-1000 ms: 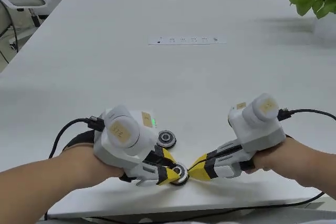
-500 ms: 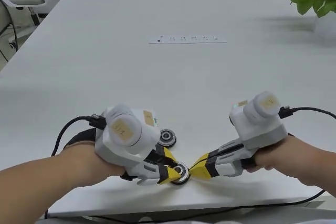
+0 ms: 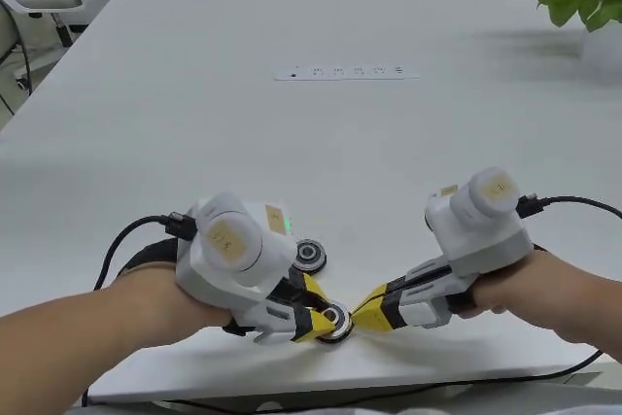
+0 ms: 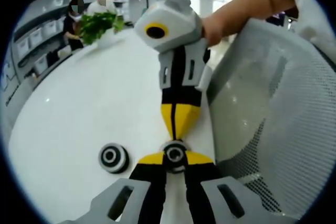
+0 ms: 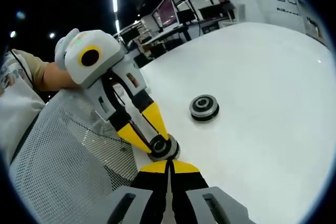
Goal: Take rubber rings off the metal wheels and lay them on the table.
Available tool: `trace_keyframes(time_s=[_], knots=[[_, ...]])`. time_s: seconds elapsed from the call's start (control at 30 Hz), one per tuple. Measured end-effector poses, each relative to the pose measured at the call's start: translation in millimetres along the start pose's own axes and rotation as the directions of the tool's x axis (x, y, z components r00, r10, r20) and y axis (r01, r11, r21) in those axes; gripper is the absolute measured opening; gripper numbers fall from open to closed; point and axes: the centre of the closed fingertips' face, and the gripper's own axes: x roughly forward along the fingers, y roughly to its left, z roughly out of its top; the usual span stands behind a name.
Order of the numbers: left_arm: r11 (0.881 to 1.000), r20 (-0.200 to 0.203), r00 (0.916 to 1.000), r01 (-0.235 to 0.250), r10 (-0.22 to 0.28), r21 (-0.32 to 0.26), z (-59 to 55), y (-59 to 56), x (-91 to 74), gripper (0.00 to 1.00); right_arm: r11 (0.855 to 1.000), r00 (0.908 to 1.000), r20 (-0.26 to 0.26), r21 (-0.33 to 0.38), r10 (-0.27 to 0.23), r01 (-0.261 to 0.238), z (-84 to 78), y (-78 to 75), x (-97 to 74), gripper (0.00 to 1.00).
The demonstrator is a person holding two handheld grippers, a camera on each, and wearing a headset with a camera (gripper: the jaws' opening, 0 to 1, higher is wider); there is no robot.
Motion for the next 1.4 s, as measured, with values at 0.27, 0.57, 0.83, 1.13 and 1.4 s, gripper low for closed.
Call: trace_keyframes(time_s=[0.27, 0.57, 0.83, 1.13, 1.4], knots=[[1.000, -0.002, 1.0000, 0.000, 0.000, -0.002, 0.3, 0.1, 0.4, 0.12, 0.999, 0.9996, -0.021, -0.039, -0.021, 0.020, 0.4, 2.2, -0.7, 0.00], [1.000, -0.001, 1.0000, -0.001, 0.001, -0.003, 0.6, -0.3, 0.4, 0.12, 0.998, 0.9992, -0.027, -0.048, -0.029, 0.028, 0.3, 1.9, -2.0, 0.00], [1.000, 0.001, 1.0000, -0.001, 0.001, -0.005, 0.6, -0.5, 0.4, 0.12, 1.000, 0.9995, -0.021, -0.008, -0.022, 0.022, -0.7, 0.2, -0.5, 0.00], [1.000, -0.006, 1.0000, -0.007, 0.007, 0.002, 0.6, -0.3, 0.6, 0.12, 0.985, 0.9985, 0.055, 0.174, 0.008, -0.017, 3.3, -2.9, -1.2, 0.00], [1.000, -0.007, 0.9999, -0.012, 0.012, 0.000, 0.5, -0.6, 0.5, 0.12, 0.960, 0.9924, 0.117, 0.272, 0.039, -0.070, 7.5, -0.8, -2.7, 0.00]])
